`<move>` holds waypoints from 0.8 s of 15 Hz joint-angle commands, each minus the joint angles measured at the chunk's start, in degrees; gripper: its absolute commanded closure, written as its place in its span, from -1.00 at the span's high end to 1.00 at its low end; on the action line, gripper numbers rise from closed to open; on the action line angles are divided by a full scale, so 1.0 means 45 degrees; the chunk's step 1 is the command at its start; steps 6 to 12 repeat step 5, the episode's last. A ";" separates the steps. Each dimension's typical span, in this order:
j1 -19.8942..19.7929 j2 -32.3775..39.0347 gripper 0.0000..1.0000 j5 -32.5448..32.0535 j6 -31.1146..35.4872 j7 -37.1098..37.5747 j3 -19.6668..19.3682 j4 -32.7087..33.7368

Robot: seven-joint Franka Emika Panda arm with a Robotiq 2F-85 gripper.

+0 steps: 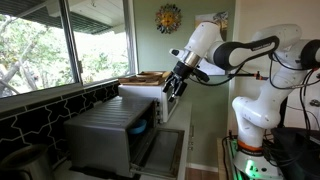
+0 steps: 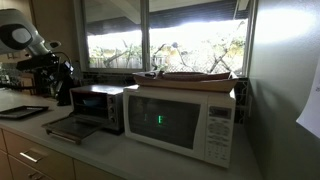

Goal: Pick the blue bowl from the top tray of the oven and turn it right side up, put the blue bowl back onto the top tray of the oven

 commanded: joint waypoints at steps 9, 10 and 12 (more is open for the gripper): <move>-0.0338 -0.0126 1.00 0.0289 -0.0010 -0.0067 0.0296 0.0023; -0.0338 -0.0126 1.00 0.0289 -0.0010 -0.0067 0.0296 0.0023; -0.0338 -0.0126 1.00 0.0289 -0.0010 -0.0067 0.0296 0.0023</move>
